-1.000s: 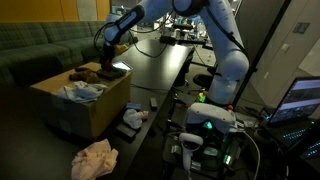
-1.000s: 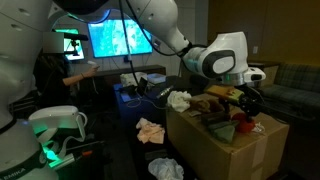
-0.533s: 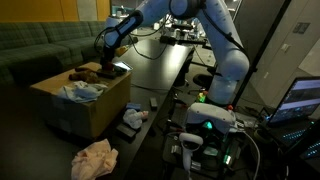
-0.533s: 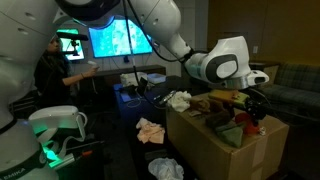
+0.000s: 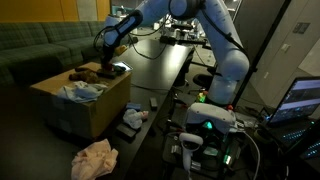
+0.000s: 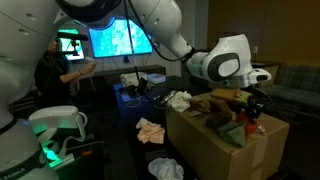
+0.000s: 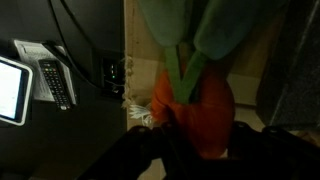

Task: Place the turnip plushie on the table, then the duster on the box, then the left duster on the table, then the blue sponge on the box, then the white towel on the table, then the white cloth on the box, then the small brown object on the table, then the duster on the box, then the moose on the table, and finally, the peach shirt on the box

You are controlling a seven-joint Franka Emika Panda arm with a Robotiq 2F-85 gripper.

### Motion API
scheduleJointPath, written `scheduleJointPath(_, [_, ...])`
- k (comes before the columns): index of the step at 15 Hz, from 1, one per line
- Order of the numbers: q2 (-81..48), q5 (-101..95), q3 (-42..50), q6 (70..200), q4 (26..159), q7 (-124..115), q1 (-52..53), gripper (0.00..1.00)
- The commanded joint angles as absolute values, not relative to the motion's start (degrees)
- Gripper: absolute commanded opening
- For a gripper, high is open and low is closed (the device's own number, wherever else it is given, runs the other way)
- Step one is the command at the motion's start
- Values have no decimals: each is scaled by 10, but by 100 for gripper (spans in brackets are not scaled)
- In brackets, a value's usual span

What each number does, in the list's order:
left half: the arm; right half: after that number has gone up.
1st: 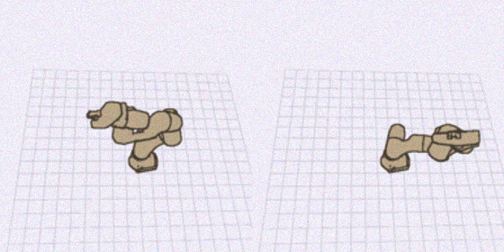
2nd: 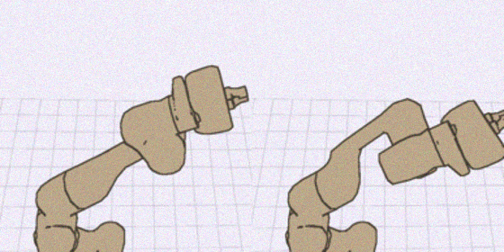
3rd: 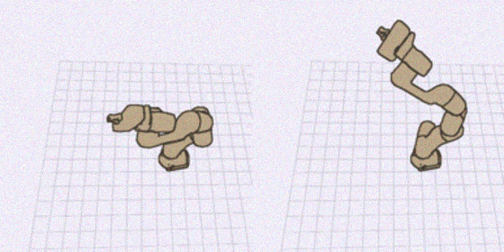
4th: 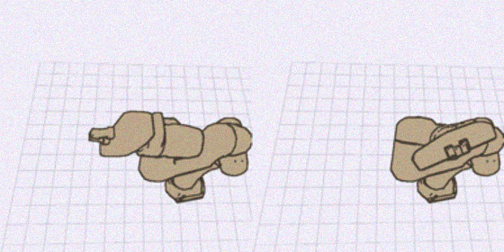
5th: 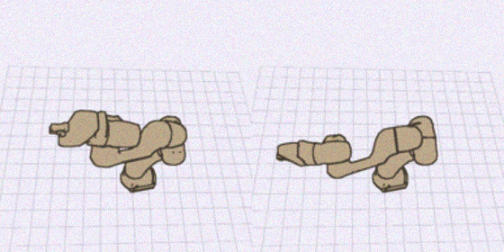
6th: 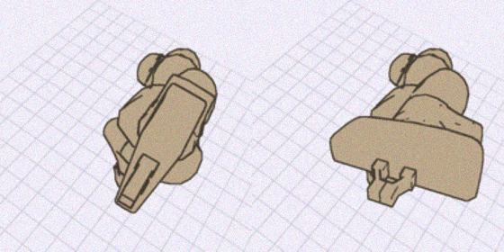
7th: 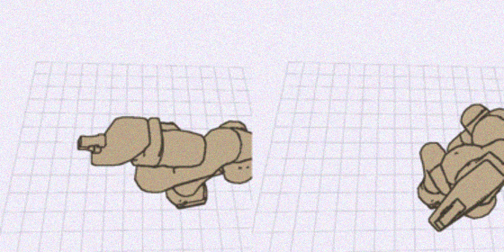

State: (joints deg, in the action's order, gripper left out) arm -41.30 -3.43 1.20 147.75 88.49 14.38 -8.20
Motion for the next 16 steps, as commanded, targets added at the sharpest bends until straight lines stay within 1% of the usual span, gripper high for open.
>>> scheduleJointPath(1, [-407, -36, 12, 1472, 873, 143, -85, 11])
scheduleJointPath(2, [-404, -36, 12, 1472, 875, 142, -85, 3])
scheduleJointPath(3, [-396, -38, 14, 1478, 883, 141, -86, 2])
scheduleJointPath(4, [-392, -38, 15, 1481, 887, 142, -86, 4])
scheduleJointPath(5, [-382, -39, 17, 1487, 897, 141, -87, 3])
scheduleJointPath(6, [-376, -38, 17, 1491, 902, 142, -88, 4])
scheduleJointPath(10, [-338, -47, 39, 1542, 946, 127, -87, 5])
scheduleJointPath(16, [-259, -58, 86, 1635, 1069, 106, -97, 5])
